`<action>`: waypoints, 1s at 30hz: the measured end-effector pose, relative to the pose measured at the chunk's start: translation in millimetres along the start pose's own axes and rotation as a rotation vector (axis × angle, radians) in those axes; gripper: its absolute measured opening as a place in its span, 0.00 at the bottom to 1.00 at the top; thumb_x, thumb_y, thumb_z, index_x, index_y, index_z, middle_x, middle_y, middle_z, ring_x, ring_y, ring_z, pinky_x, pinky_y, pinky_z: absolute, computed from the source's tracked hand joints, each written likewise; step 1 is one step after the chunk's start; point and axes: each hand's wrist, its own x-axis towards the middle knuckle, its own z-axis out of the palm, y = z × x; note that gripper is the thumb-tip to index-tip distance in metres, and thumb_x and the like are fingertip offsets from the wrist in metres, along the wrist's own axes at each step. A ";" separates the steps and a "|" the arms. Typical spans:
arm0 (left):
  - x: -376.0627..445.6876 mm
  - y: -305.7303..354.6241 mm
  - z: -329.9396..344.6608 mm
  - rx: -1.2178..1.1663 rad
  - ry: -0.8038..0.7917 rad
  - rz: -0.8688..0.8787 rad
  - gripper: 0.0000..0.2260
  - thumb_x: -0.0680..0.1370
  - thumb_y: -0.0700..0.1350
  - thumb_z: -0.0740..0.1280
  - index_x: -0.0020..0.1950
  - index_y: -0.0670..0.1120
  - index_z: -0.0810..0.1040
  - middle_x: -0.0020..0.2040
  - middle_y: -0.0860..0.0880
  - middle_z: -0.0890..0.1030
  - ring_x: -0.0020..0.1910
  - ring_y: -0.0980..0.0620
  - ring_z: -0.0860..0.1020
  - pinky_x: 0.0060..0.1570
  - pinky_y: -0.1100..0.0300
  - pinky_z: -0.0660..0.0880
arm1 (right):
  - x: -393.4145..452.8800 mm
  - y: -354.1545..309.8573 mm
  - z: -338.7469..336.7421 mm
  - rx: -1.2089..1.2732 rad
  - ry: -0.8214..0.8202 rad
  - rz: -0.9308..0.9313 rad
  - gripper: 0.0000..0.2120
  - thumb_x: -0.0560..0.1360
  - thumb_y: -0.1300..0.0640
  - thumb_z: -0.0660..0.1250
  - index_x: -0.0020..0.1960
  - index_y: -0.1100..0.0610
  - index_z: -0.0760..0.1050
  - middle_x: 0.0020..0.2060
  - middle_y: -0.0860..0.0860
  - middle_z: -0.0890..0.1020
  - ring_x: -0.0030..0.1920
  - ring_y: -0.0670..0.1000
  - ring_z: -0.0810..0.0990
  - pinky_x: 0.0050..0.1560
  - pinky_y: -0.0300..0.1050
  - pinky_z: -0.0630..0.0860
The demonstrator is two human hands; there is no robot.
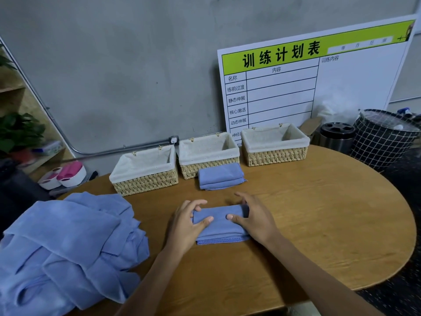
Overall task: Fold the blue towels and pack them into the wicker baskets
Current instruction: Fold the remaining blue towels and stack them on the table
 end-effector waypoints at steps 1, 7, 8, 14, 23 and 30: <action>1.2 0.6 1.9 -0.004 0.004 -0.008 0.17 0.74 0.51 0.76 0.59 0.64 0.76 0.48 0.60 0.73 0.47 0.63 0.72 0.47 0.64 0.68 | 2.2 0.1 -0.7 0.006 0.002 -0.004 0.34 0.70 0.43 0.76 0.73 0.45 0.68 0.59 0.44 0.75 0.58 0.45 0.75 0.58 0.45 0.74; 15.9 12.4 25.6 0.015 0.040 -0.052 0.16 0.74 0.54 0.76 0.59 0.61 0.78 0.50 0.61 0.73 0.50 0.61 0.75 0.50 0.59 0.75 | 18.8 11.2 -15.3 0.021 0.020 -0.009 0.33 0.70 0.48 0.77 0.72 0.47 0.69 0.58 0.47 0.76 0.55 0.45 0.74 0.55 0.42 0.73; 20.4 17.1 31.4 0.037 0.041 -0.052 0.16 0.74 0.55 0.76 0.60 0.61 0.78 0.50 0.61 0.72 0.50 0.60 0.75 0.51 0.56 0.76 | 22.3 15.3 -21.1 0.019 0.024 0.001 0.33 0.70 0.48 0.77 0.72 0.47 0.69 0.58 0.48 0.76 0.55 0.46 0.74 0.54 0.42 0.73; 53.1 63.9 69.1 0.262 -0.015 0.017 0.19 0.76 0.61 0.70 0.66 0.61 0.74 0.49 0.61 0.71 0.51 0.61 0.75 0.57 0.52 0.71 | 45.7 52.1 -64.6 0.007 0.072 0.103 0.39 0.69 0.50 0.79 0.74 0.49 0.65 0.57 0.47 0.71 0.56 0.49 0.74 0.53 0.43 0.72; 112.4 97.6 131.1 0.416 -0.027 0.104 0.22 0.77 0.63 0.67 0.69 0.59 0.71 0.58 0.56 0.77 0.57 0.54 0.78 0.54 0.49 0.67 | 87.3 106.3 -110.4 0.001 0.165 0.147 0.42 0.68 0.53 0.79 0.76 0.51 0.62 0.56 0.52 0.73 0.53 0.50 0.73 0.50 0.43 0.69; 152.1 100.5 151.0 0.518 0.040 0.137 0.17 0.76 0.64 0.67 0.59 0.58 0.72 0.52 0.56 0.79 0.53 0.52 0.77 0.48 0.51 0.64 | 121.7 126.7 -112.6 0.077 0.223 0.145 0.36 0.69 0.56 0.79 0.70 0.56 0.63 0.55 0.53 0.72 0.56 0.53 0.74 0.50 0.46 0.70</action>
